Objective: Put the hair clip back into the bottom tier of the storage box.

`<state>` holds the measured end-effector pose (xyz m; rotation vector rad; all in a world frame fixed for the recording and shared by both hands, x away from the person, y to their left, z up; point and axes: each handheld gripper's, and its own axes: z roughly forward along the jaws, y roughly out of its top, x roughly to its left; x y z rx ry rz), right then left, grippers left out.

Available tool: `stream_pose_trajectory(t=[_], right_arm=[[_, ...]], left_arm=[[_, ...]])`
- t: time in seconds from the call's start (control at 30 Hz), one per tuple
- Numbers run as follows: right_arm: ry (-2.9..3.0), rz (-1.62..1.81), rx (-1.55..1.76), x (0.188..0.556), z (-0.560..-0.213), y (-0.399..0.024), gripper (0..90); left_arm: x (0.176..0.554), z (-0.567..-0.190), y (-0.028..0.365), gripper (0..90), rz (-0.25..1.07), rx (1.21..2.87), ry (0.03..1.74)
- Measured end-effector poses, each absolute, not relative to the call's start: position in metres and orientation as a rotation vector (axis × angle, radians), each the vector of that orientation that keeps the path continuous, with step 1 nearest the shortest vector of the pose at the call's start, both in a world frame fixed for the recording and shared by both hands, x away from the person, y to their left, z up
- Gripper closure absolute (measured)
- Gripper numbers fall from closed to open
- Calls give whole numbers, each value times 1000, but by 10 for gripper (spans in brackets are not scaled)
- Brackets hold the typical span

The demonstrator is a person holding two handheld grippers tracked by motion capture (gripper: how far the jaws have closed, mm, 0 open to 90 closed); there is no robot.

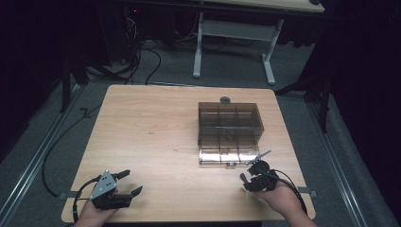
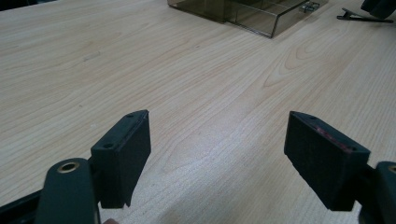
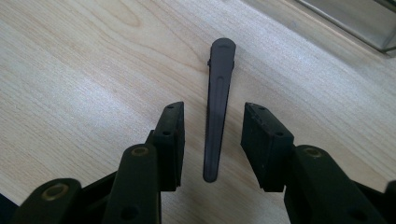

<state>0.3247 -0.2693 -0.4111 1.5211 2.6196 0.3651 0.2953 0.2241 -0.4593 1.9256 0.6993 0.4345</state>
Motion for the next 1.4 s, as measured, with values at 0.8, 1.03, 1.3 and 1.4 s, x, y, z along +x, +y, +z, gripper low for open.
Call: stream_pose_trajectory(t=[0.8, 1.03, 1.3, 1.4], right_arm=[[2729, 201, 1520, 346, -408, -261, 662], [2751, 166, 1513, 355, -405, -256, 694], [2757, 95, 1518, 363, -409, -252, 743], [2763, 79, 1498, 365, -409, -251, 751]], left_arm=[[296, -459, 224, 233, 430, 1922, 696], [296, -459, 224, 233, 427, 1922, 695], [296, -459, 224, 232, 427, 1922, 691], [296, -459, 224, 232, 428, 1922, 690]])
